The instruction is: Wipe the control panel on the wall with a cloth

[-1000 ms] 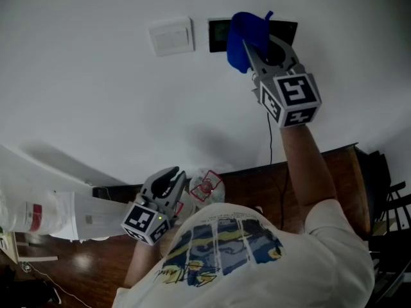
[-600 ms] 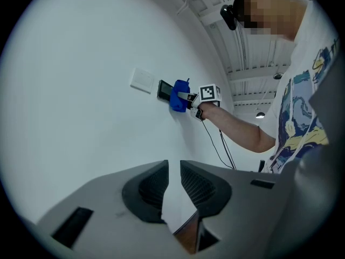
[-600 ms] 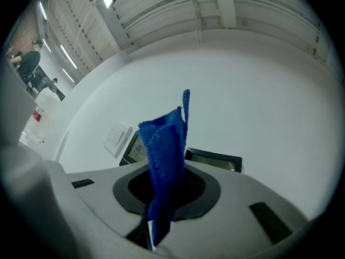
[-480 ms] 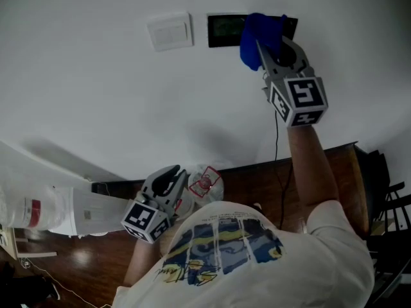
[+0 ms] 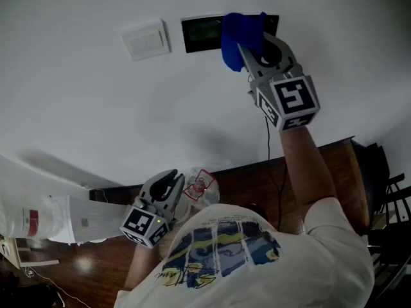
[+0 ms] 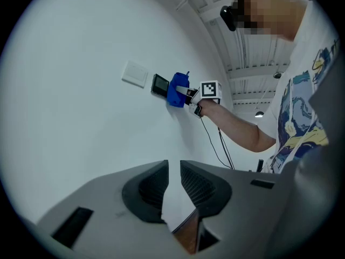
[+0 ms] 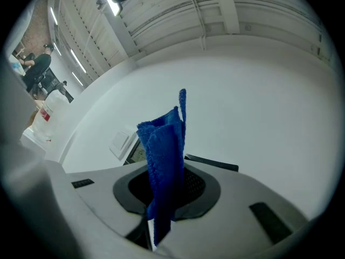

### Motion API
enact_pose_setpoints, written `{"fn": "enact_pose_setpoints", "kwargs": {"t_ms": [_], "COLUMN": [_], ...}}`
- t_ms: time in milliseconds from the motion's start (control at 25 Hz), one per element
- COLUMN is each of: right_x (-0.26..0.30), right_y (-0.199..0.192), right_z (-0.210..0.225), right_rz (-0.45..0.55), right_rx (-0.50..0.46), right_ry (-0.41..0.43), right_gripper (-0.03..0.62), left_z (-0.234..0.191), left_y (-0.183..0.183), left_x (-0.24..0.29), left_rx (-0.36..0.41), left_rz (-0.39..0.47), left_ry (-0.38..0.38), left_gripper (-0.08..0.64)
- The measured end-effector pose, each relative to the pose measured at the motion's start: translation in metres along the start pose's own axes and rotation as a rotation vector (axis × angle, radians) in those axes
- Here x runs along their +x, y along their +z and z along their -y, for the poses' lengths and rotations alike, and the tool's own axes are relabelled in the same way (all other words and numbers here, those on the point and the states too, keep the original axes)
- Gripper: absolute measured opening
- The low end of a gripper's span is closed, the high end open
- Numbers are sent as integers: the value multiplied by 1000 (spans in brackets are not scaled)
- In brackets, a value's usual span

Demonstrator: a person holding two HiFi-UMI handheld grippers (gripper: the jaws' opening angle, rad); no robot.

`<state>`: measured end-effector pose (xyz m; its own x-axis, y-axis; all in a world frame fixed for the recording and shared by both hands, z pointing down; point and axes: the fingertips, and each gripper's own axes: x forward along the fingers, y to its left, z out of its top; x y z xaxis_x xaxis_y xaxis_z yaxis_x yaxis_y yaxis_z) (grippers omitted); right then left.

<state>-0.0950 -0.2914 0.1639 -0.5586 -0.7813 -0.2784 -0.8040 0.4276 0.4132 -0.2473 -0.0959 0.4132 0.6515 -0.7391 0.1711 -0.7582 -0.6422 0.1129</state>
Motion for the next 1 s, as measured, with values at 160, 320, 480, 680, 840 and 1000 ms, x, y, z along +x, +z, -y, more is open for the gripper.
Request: {"fn": "enact_pose_setpoints", "kwargs": {"t_ms": [160,320,480,680,840,1000], "right_x": [0,-7,-21,-35,-46,-47], "right_y": [-9,-13,-19,-31,-39,-52], "right_z": [19,35,60,89,108,124], "right_rz": [-15,-6,8,5,-6,-23], "right_rx": [7,20,34,23,20,36], "right_ry": [14,36,27,21,1,-4], "right_gripper": [84,84,84,84,84,84], "left_z": [14,28,39,52,62,67], "left_y": [2,6,9,16,17,11], "left_x": [22,44,59,76,84,92], "left_rx": [-17,-25,-28,-39,-62,-40], "left_rz": [-3,3,-5,19,20,-8], "left_ry": [-6,5,26,50,62,62], "left_gripper": [48,48,48,48,48,48]}}
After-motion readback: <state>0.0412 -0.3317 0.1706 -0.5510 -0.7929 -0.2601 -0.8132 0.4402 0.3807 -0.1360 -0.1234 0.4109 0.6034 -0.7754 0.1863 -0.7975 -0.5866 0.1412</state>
